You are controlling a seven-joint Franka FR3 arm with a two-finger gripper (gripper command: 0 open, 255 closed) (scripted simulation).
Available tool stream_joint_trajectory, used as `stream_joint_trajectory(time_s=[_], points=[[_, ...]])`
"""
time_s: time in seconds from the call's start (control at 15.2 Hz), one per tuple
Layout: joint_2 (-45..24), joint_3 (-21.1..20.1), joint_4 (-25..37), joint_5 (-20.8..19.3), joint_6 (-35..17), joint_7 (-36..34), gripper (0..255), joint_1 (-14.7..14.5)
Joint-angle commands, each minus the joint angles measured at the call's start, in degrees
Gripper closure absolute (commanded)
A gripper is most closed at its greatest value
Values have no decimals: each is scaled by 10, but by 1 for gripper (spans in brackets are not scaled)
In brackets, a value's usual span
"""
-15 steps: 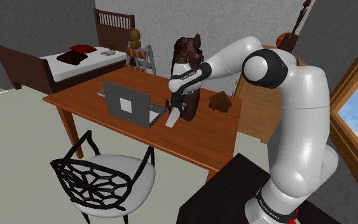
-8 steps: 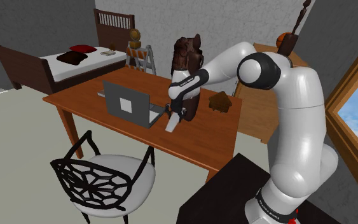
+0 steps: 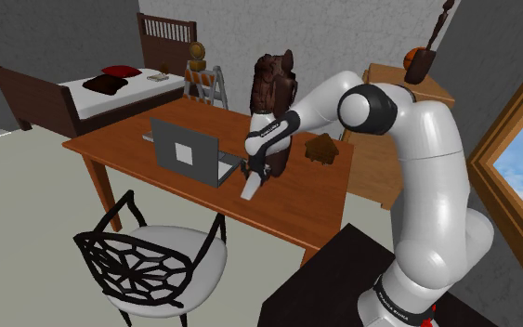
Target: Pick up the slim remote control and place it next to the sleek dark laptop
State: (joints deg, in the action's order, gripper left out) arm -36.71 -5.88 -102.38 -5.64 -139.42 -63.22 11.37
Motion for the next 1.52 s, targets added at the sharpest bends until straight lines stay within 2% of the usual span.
stream_joint_trajectory(time_s=[0.0, 0.59, 0.66, 0.99, 1.25, 1.45], points=[[-11, 1, 0, -1, -11, -1, 255, -1], [-23, 3, 2, -3, -21, -2, 255, -2], [-23, 3, 3, -3, -21, -2, 0, -2], [-23, 3, 2, -3, -21, -2, 0, -2], [32, -3, -6, 4, 26, 2, 0, 3], [32, -3, -6, 4, 26, 2, 0, 3]])
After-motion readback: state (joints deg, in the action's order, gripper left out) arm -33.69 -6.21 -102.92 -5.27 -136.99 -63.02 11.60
